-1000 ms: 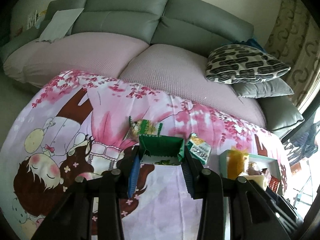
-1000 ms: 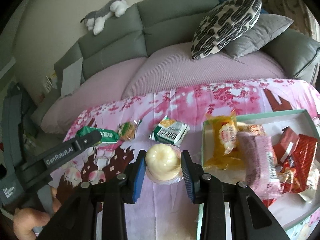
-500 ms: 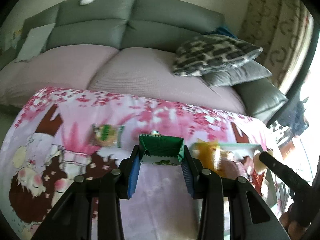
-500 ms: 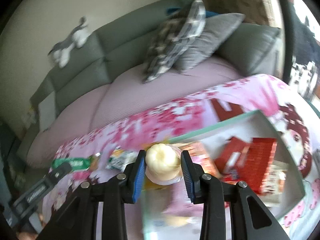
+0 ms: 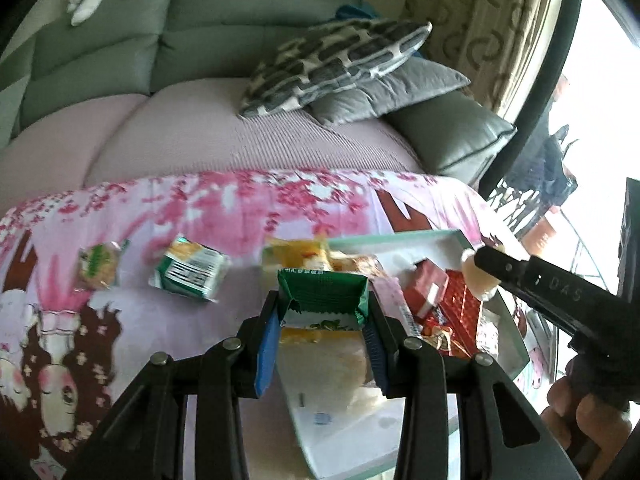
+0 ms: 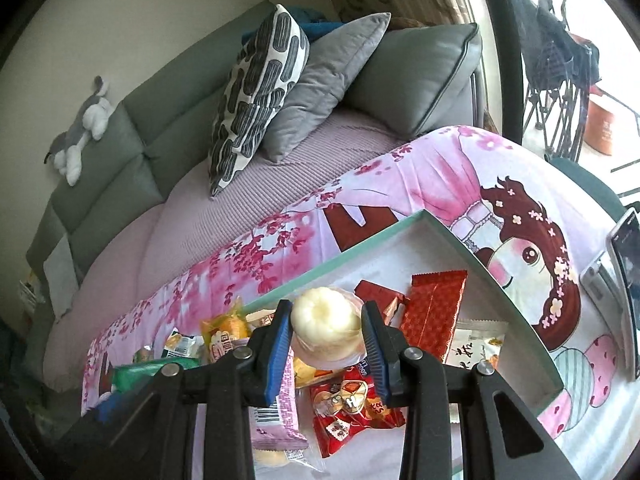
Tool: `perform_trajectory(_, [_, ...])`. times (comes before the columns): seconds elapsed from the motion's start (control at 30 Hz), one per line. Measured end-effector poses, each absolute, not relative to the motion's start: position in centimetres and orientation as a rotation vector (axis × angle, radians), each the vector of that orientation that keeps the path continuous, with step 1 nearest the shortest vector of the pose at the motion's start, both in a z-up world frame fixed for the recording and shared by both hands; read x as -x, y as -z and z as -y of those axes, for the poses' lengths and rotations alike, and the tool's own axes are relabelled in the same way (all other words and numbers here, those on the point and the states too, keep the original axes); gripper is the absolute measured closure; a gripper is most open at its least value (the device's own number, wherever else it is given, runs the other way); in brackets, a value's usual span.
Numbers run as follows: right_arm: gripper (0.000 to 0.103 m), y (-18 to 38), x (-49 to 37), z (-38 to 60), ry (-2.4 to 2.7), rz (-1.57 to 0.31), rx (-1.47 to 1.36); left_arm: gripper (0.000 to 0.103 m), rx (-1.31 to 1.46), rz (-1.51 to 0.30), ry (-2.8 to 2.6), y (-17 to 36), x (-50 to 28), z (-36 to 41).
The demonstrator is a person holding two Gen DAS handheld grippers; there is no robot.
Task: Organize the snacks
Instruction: 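Carry the green packet and white bun over the white tray, then open both tools to release the green packet and white bun in the tray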
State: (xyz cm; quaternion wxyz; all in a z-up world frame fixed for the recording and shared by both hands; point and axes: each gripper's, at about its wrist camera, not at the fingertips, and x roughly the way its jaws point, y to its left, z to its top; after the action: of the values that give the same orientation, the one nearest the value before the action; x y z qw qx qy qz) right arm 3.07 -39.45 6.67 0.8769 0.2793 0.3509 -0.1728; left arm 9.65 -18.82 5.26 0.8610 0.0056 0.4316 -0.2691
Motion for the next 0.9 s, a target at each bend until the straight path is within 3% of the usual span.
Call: perform_trajectory(0.9, [0.065,-3.9,-3.6,40.8,0.388,-0.815,-0.629,0.061,-0.082,-0.881,0.617,-3.8,-9.1,22.9])
